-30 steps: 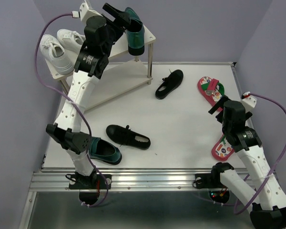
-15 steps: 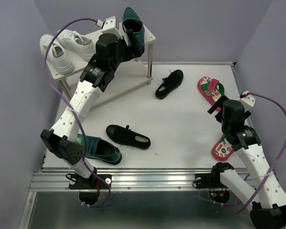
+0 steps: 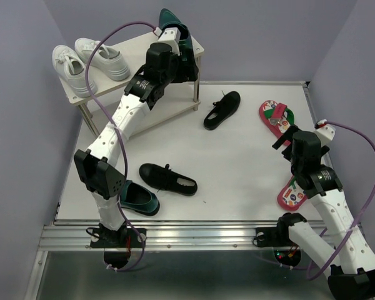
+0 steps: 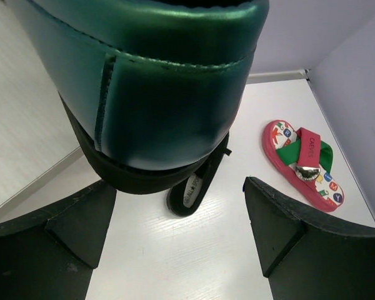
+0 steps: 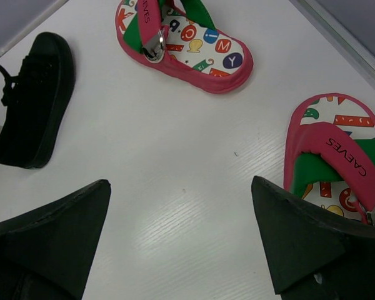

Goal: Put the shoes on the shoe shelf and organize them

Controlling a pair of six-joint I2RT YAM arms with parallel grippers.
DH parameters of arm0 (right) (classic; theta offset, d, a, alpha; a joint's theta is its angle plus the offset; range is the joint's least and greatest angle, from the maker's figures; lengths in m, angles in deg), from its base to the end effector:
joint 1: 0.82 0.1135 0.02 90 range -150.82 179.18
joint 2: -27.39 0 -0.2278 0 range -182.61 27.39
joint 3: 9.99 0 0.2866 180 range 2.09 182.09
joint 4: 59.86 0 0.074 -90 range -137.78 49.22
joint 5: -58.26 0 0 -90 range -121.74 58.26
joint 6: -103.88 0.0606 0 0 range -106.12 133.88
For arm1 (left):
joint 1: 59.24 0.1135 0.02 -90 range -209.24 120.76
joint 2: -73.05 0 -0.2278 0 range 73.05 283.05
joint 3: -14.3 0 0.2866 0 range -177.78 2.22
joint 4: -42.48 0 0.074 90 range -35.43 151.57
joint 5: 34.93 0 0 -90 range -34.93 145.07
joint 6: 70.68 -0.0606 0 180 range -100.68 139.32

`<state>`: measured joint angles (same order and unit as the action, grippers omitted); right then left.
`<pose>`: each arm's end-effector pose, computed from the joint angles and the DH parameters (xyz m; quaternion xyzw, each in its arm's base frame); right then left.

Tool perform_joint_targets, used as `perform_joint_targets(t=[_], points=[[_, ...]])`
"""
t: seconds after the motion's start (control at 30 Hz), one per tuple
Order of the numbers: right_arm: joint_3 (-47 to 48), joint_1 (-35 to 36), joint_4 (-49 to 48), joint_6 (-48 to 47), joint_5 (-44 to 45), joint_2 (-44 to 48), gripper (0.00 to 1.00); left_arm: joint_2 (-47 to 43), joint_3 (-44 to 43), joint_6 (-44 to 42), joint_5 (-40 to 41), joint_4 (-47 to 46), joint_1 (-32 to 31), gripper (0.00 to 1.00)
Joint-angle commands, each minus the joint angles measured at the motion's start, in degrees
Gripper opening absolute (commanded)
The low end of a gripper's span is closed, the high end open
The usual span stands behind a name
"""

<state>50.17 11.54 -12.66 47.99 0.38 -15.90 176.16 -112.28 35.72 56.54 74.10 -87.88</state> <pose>0.2380 0.0192 0.2896 0.2924 0.7927 -0.0319 0.5340 0.4113 -0.2228 0.4304 0.0722 0.7521 -0.2419 0.6088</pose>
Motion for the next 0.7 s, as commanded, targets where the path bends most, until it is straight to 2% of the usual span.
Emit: perform_joint_targets(t=[0.0, 0.37, 0.57, 0.67], points=[[1.3, -0.1, -2.2, -0.4, 0.8, 1.2, 1.00, 0.9, -4.0, -1.1, -4.8, -3.1, -0.4, 0.94], [0.6, -0.1, -2.2, -0.5, 1.0, 1.5, 1.00, 4.7, -8.6, -0.8, -7.5, -2.9, -0.9, 0.94], [0.3, -0.1, -2.2, -0.5, 1.0, 1.9, 1.00, 3.0, -6.1, -0.8, -6.3, -1.3, -1.9, 0.96], [-0.1, -0.1, -2.2, -0.5, 1.0, 2.2, 1.00, -0.5, -2.1, -1.1, -4.8, -0.2, -4.0, 0.99]])
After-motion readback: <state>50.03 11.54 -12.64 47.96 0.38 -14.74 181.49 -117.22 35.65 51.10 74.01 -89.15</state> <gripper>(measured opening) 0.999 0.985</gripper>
